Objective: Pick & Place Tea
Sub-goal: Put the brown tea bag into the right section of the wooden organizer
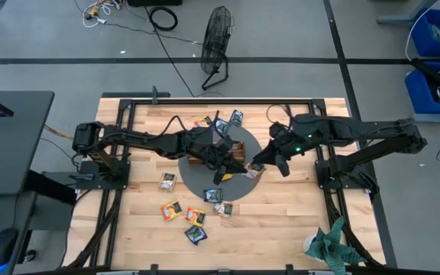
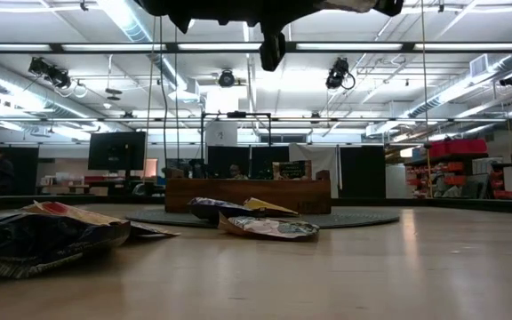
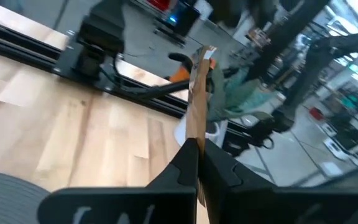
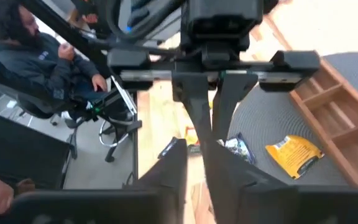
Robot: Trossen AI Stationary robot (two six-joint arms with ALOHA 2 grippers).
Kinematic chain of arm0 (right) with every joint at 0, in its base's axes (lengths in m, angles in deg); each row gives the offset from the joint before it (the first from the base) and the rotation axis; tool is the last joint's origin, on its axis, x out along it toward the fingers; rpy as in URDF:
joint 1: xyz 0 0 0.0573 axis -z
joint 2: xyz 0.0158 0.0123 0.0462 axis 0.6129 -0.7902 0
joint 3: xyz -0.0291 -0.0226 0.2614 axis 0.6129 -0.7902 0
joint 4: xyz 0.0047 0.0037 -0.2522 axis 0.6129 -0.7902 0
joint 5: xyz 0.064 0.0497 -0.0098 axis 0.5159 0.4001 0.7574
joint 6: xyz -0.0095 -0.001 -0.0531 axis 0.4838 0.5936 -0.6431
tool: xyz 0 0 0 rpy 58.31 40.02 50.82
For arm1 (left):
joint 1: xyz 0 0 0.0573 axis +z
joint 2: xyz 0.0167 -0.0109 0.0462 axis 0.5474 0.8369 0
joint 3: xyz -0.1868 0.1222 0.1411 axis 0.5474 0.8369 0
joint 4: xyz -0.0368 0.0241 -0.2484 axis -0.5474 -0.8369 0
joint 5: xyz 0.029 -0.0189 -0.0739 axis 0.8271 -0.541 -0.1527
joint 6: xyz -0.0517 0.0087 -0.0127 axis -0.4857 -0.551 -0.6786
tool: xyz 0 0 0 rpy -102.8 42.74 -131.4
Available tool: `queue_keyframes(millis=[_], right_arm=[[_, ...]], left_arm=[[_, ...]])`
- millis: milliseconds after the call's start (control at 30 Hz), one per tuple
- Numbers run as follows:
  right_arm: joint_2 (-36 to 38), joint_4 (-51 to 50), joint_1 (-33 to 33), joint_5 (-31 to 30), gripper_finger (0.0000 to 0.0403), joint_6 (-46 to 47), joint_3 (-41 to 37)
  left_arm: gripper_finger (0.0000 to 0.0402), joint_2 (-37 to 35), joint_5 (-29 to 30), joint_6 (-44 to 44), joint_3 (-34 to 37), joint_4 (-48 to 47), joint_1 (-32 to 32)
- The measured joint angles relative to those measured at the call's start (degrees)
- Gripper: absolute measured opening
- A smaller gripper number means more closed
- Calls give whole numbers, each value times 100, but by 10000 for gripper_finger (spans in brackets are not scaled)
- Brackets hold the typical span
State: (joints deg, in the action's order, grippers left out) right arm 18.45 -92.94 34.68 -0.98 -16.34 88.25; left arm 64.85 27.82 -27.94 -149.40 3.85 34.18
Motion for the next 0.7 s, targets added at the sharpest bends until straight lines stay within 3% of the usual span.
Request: queue_keyframes(millis=[400,700], right_arm=[[690,-638,0,-720,185,-126,0],[706,-632,0,-871,193,-275,0]], left_arm=[[3,0,663,158,4,962,-31],[2,-4,1047,413,4,1545,-15]])
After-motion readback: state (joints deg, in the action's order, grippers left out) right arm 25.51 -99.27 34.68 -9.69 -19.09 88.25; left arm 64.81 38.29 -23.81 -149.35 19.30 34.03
